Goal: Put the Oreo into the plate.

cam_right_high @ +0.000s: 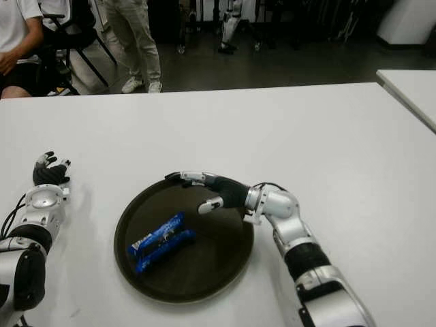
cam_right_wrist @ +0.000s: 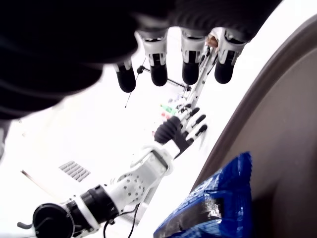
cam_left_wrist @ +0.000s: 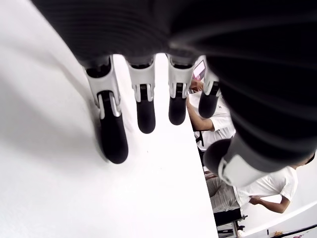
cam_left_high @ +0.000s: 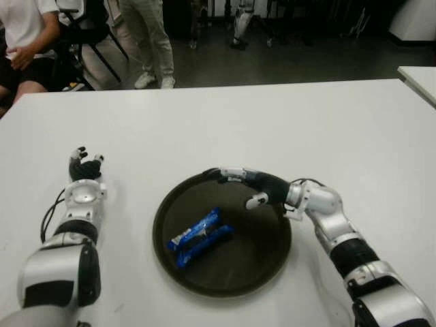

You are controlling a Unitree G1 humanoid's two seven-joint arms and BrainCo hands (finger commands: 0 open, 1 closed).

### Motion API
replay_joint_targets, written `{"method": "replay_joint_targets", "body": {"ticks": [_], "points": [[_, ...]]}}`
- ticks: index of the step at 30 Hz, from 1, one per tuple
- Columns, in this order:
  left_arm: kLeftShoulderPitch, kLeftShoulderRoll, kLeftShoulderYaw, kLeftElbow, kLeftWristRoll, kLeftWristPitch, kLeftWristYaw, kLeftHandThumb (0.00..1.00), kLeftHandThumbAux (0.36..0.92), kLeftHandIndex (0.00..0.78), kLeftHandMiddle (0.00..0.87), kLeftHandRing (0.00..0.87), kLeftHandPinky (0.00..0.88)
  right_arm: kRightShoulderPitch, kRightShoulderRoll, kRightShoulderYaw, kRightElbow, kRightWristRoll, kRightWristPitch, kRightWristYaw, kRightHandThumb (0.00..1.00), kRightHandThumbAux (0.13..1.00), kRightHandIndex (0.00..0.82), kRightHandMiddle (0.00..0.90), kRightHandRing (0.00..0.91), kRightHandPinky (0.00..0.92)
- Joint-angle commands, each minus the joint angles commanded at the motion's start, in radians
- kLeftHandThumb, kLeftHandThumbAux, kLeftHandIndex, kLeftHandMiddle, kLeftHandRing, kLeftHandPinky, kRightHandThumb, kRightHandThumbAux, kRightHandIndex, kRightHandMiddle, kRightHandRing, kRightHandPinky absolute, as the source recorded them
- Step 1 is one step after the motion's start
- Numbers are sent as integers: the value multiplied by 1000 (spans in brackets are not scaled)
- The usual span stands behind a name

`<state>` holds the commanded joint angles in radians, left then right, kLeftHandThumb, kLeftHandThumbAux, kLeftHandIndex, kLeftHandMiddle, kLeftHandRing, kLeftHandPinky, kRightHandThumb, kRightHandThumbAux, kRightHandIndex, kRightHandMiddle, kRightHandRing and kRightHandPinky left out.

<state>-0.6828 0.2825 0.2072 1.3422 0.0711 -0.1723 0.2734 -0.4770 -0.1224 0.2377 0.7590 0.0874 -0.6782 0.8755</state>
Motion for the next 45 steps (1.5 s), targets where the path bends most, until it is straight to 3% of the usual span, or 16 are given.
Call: {"method": "replay_joint_targets", "body": {"ticks": [9,12,16,19,23,28,31,39,45], "points": [[-1,1,3,0,-4,2,-5,167,630,28,135,126,75,-21,6,-54,49,43,-25,31,0,362,0,0,0,0],[-1,0,3,1,-3,3,-4,158,637,30,139,133,78,-87,15,-88,123,32,-35,-21,0,377,0,0,0,0],[-1,0,4,0,-5,4,-3,164,634,27,138,132,78,-175,-1,-135,321,-66,-99,-304,0,405,0,0,0,0],[-1,0,4,0,-5,4,-4,169,632,24,138,130,73,-190,-8,-137,369,-108,-125,-408,0,426,0,0,0,0],[-1,0,5,0,-6,1,-7,181,631,27,137,129,83,-230,-10,-132,449,-212,-103,-766,0,466,0,0,0,0],[1,1,4,0,-5,-1,-5,181,631,33,140,133,86,-250,3,-155,484,-227,-80,-944,0,492,0,0,0,0],[2,1,2,0,-3,-3,-3,181,637,33,138,127,80,-260,13,-176,500,-220,-74,-1009,0,506,0,0,0,0],[4,4,-1,1,0,1,-6,175,634,25,136,128,82,-290,-15,-238,521,-199,-76,-1103,0,506,0,0,0,0],[2,4,3,1,-3,4,-6,173,636,30,139,130,81,-297,-22,-225,528,-251,-72,-1195,0,546,0,0,0,0]]}}
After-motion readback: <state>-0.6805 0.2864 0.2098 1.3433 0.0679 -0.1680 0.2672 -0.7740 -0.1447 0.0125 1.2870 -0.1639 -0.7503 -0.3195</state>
